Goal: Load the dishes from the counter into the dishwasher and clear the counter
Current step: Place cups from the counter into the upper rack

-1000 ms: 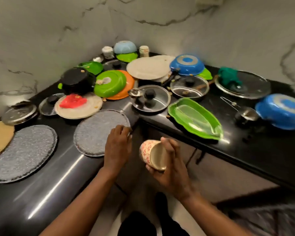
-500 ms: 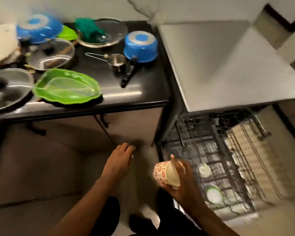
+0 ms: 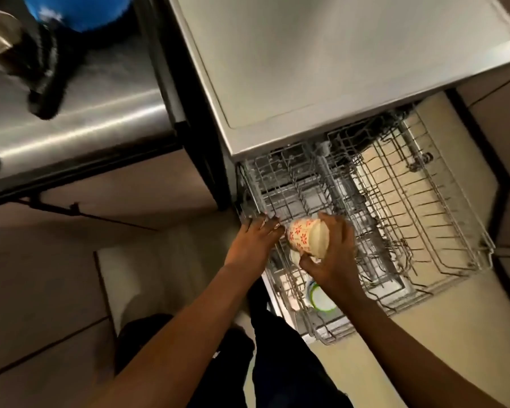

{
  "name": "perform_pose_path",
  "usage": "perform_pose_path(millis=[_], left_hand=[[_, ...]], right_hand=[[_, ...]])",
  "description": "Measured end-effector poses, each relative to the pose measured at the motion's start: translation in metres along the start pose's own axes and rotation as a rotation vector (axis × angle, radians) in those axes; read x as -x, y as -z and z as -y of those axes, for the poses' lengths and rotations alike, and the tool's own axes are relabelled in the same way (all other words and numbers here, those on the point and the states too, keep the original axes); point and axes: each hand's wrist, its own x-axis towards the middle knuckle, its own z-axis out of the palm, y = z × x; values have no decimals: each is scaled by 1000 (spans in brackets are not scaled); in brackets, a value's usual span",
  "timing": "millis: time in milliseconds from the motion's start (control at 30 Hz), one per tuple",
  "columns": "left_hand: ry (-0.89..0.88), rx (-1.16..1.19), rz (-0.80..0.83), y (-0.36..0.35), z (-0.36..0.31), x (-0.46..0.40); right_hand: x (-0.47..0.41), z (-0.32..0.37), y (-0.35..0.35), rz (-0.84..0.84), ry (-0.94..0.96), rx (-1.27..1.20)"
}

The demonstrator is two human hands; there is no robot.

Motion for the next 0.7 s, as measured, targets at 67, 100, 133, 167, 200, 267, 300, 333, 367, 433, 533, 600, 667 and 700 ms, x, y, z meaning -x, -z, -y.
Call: perform_pose_path(millis=[67,100,133,167,200,267,300,333,367,433,533,600,667,700], left_hand=[[1,-79,19,-8,1,-4],[0,-118,10,-10,0,-4],[4,-146,2,-12,-1,-4],[8,-162,-11,-15,-2,-4],[11,-171,-24,-16,-3,-4],[5,-176,-51,-18,-3,-3],[-1,-172,-65,-19,-1,-2],[-6,-162,-81,-19,-1,-3],[-9,-151,-92,-19,0,-3],[-10,-136,-106,-18,0,-2],[5,-104,-82,-23,0,-2],[23,-93,-90,-23,0,-1],[30,-77,-90,-24,-2,-1],[35,-66,-87,-24,-2,-1]], right_hand=[[-18,-11,-8,32,52,57],[-26,-16,-13,56,84,87],[-33,-21,-19,88,118,122],[-41,-27,-25,125,157,166],[-49,-33,-32,166,197,220],[-61,-42,-46,262,247,314],[-65,-46,-52,312,271,350],[-69,-50,-59,352,302,388],[-72,-53,-64,385,330,429],[-78,-58,-71,408,328,498],[-86,-58,-75,388,275,516],[-89,-57,-74,390,284,515],[-90,-55,-71,397,288,522],[-90,-55,-70,411,279,536]])
